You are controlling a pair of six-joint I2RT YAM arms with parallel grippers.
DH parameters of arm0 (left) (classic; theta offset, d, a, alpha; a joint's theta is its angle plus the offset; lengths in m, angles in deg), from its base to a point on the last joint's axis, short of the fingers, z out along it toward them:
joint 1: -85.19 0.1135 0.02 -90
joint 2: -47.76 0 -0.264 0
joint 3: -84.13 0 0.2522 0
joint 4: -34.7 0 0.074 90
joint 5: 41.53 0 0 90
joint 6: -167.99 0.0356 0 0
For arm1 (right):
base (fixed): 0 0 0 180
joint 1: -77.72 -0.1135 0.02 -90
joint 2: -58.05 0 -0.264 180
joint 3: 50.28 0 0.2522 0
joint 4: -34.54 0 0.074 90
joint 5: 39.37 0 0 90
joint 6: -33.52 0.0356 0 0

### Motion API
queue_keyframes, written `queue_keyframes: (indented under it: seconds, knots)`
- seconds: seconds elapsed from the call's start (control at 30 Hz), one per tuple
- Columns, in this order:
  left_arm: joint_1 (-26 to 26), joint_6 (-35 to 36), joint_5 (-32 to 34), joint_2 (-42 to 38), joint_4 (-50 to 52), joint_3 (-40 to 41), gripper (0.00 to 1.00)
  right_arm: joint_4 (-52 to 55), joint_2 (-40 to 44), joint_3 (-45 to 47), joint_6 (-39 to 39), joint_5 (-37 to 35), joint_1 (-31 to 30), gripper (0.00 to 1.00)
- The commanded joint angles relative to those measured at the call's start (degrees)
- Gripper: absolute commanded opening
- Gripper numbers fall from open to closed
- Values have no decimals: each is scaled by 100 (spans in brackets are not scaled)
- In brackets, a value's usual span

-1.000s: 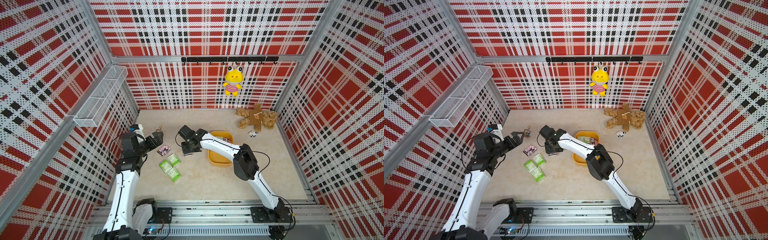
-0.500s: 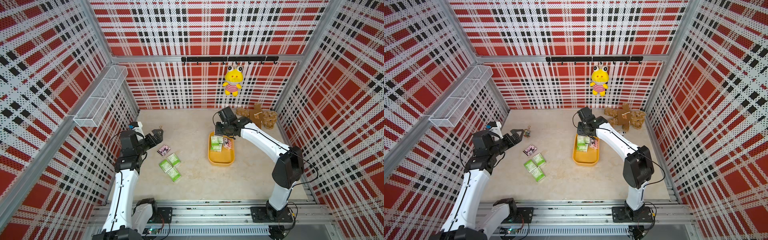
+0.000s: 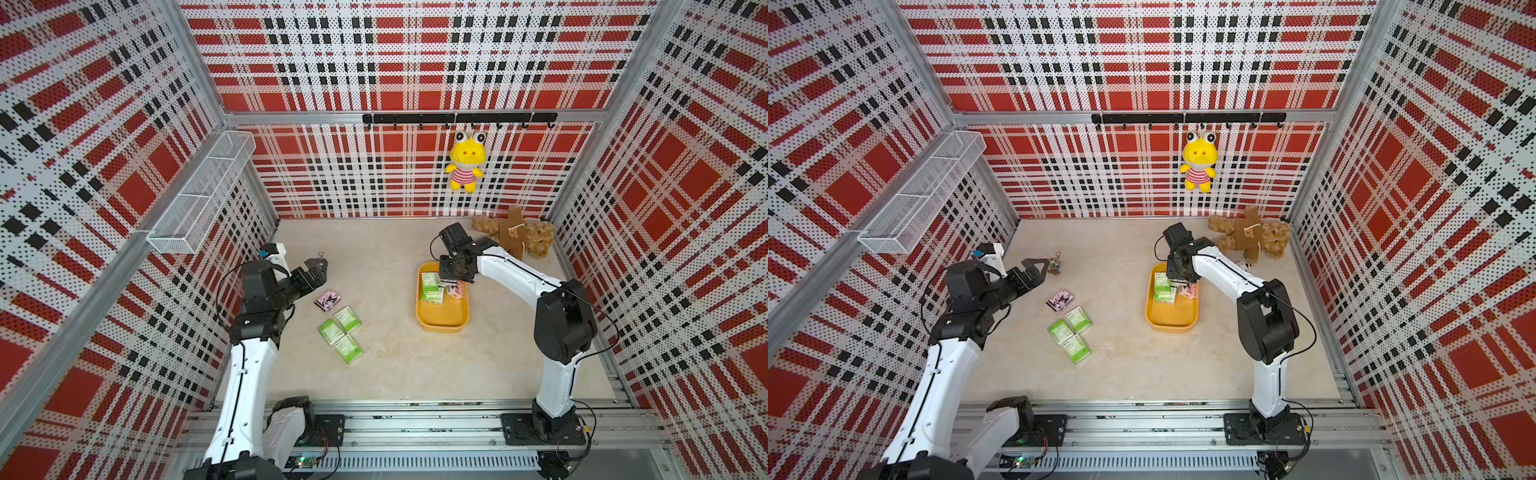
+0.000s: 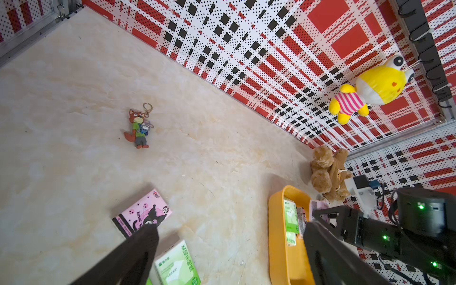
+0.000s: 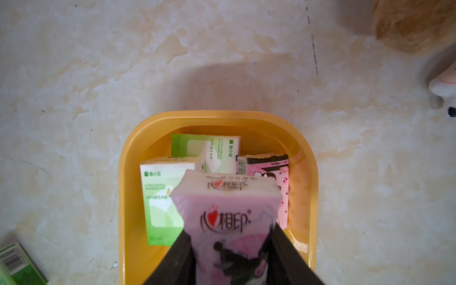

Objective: Put the pocket tissues into the storage box
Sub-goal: Place the pocket tissues in the storage box.

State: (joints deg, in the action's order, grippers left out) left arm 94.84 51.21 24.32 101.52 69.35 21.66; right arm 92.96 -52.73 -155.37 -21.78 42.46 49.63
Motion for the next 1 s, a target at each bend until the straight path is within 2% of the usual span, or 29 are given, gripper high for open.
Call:
queue_keyframes:
  seconds: [0.0, 0.33, 0.57, 0.9, 0.97]
  knots:
    - [-23, -14, -12, -14, -96, -86, 99, 27, -210, -51, -155, -78, 142, 47]
    - [-16, 12, -12, -4, -93, -75, 99, 82, -571, 95, -223, -76, 191, 54]
    - [-23, 20, -12, -8, -76, -91, 99, 40, -570, 108, -227, -75, 191, 70]
    - [-25, 24, -3, -3, -77, -70, 99, 200, -64, -233, -258, -184, 160, 73]
    - [-18, 23, -4, 11, -79, -87, 99, 309, 14, -413, -462, -251, 124, 74]
